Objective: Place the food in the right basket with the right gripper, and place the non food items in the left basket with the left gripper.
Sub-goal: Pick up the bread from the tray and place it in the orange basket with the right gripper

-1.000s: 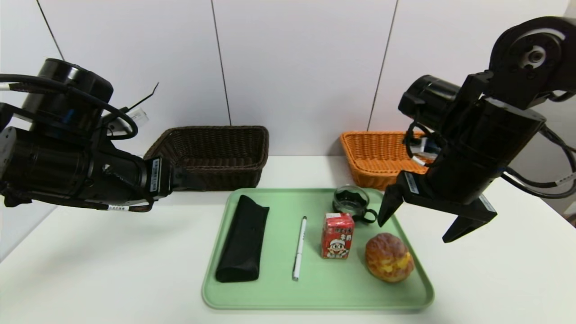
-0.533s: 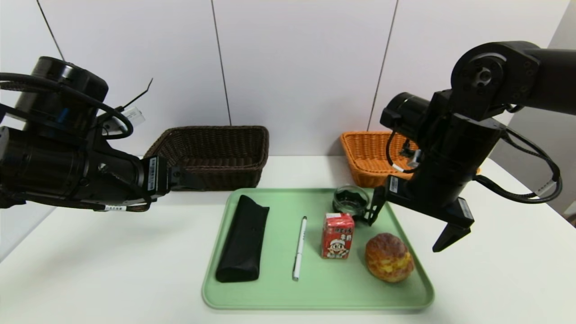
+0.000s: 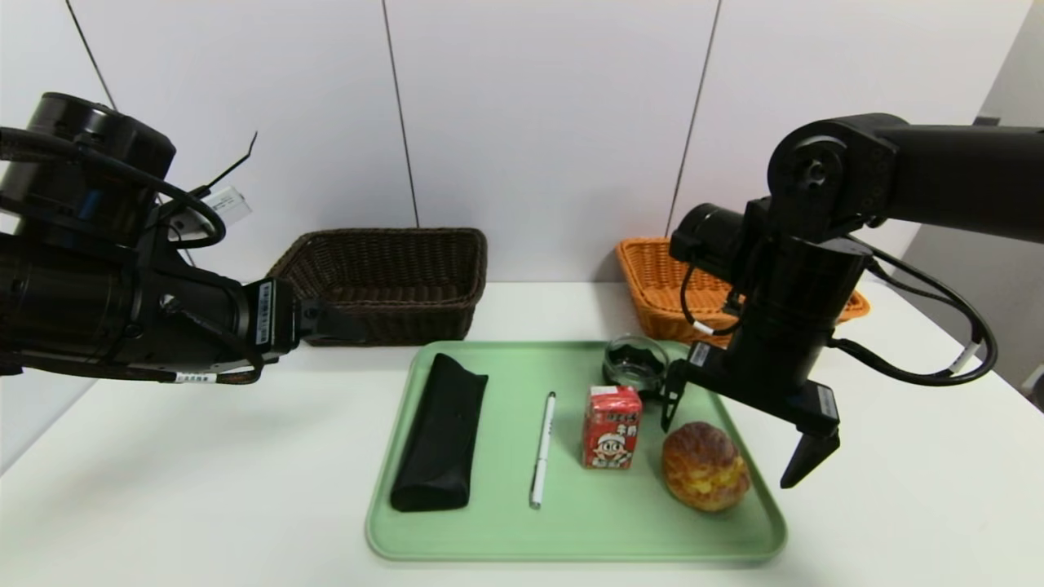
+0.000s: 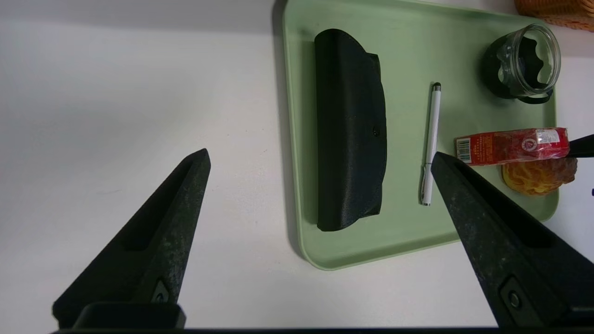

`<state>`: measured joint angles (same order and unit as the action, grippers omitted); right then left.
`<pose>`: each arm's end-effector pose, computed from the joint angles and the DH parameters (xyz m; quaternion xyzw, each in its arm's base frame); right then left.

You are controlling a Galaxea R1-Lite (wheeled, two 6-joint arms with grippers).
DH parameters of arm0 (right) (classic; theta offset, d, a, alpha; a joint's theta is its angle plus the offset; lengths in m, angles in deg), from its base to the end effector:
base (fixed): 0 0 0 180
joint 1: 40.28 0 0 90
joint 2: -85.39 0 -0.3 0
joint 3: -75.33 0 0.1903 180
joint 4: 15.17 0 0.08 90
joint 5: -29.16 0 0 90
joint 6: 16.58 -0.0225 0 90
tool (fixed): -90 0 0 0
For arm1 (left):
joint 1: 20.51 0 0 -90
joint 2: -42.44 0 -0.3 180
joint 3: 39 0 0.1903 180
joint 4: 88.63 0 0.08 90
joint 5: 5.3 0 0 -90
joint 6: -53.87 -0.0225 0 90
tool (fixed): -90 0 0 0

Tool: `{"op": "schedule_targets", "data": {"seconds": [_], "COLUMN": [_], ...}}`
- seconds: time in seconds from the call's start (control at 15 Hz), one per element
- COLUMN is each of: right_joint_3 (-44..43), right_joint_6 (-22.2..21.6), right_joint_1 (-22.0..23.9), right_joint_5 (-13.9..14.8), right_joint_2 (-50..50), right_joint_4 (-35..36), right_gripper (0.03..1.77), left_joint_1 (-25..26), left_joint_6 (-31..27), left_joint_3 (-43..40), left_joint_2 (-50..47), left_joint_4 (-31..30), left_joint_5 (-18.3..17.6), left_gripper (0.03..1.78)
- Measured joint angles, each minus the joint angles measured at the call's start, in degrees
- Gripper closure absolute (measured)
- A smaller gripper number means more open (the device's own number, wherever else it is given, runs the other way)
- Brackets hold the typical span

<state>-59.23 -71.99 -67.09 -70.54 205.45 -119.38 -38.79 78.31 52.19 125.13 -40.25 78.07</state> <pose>0.2973 0.1545 0.2051 0.2201 0.7207 -0.1277 0.6448 0.2162 -0.0742 0.2601 -0.1605 0.3745 -0.1263 0.9045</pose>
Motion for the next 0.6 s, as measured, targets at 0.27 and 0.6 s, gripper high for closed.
{"op": "schedule_targets", "data": {"seconds": [0.27,0.6], "right_joint_3": [0.0,-0.09], "right_joint_6": [-0.93,-1.17], "right_joint_1": [-0.28,-0.5], "right_joint_5": [-0.93,-1.54], "right_joint_2": [1.99,4.69], "right_joint_4": [0.06,0.45], "right_gripper": [0.09,0.09], "left_joint_1": [0.0,0.0], "left_joint_6": [0.04,-0.06], "left_joint_3": [-1.1,-1.43], "left_joint_2": [-0.85,-1.21], "left_joint_4": [-0.02,-0.38], "left_joint_5": [-0.15,-0.26], "left_gripper": [0.12,0.12]}}
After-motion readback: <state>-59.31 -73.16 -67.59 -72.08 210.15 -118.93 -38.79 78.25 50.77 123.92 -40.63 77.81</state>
